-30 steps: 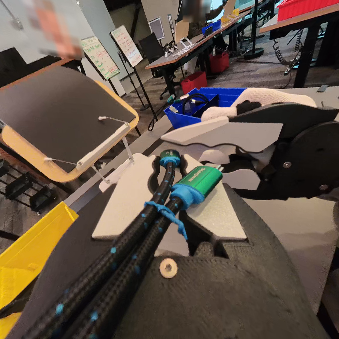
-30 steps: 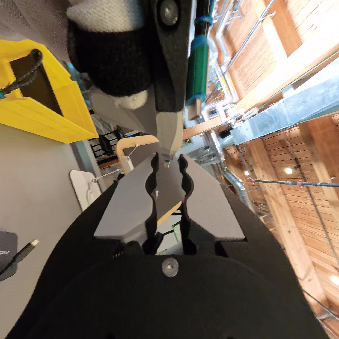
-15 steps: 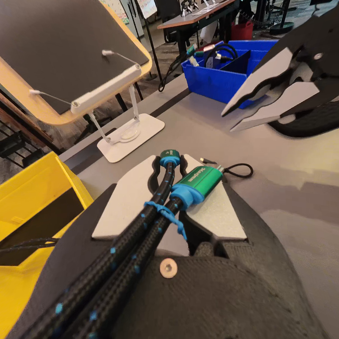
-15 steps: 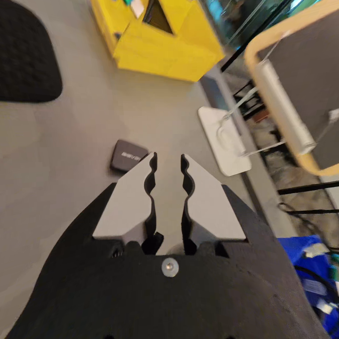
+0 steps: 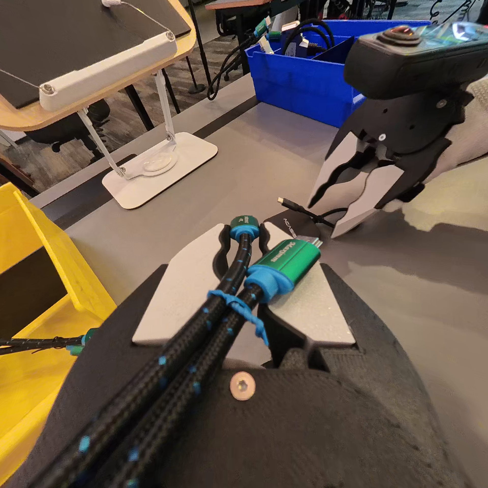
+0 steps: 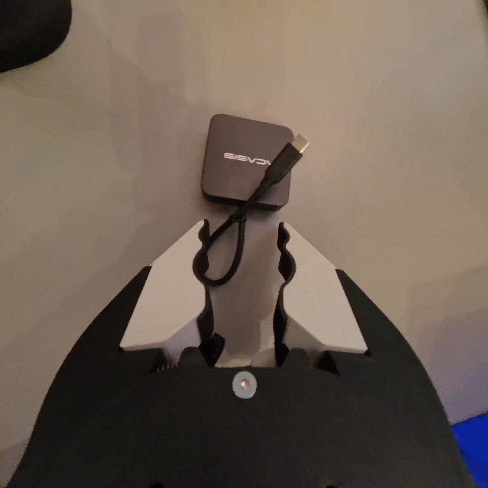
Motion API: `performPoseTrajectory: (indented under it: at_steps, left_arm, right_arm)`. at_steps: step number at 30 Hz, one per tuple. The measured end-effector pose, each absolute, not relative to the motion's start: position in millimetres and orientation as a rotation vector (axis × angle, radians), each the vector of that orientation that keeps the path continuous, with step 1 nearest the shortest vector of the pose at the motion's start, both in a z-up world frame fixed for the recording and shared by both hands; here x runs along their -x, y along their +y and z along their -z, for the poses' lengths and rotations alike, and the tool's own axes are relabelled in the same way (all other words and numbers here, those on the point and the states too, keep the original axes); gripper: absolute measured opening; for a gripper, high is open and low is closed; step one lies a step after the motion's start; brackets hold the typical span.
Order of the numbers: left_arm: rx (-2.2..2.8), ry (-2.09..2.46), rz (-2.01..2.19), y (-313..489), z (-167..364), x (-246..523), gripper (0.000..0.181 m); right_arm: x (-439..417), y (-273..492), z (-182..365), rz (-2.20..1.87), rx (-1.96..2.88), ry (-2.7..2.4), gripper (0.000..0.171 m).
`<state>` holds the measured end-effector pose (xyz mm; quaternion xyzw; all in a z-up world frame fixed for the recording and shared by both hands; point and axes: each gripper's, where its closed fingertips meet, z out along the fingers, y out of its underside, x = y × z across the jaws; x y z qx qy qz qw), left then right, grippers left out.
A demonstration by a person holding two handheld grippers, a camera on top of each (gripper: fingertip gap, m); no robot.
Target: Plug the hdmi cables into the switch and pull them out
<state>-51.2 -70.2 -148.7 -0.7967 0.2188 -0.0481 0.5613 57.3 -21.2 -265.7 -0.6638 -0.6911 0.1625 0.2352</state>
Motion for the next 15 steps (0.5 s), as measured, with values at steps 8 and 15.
performPoseTrajectory:
  at_steps: [8,15]
  left_arm:
    - [1.880,0.503,0.131,-72.1,149.6,56.0,0.021]
    - [1.859,0.491,0.164,-74.9,141.5,61.0,0.021]
  right_arm:
    - [-36.1,-101.1,240.8,-0.838,1.818,-2.055,0.061]
    - [-56.8,-40.3,228.2,-0.535,1.613,-1.993,0.063]
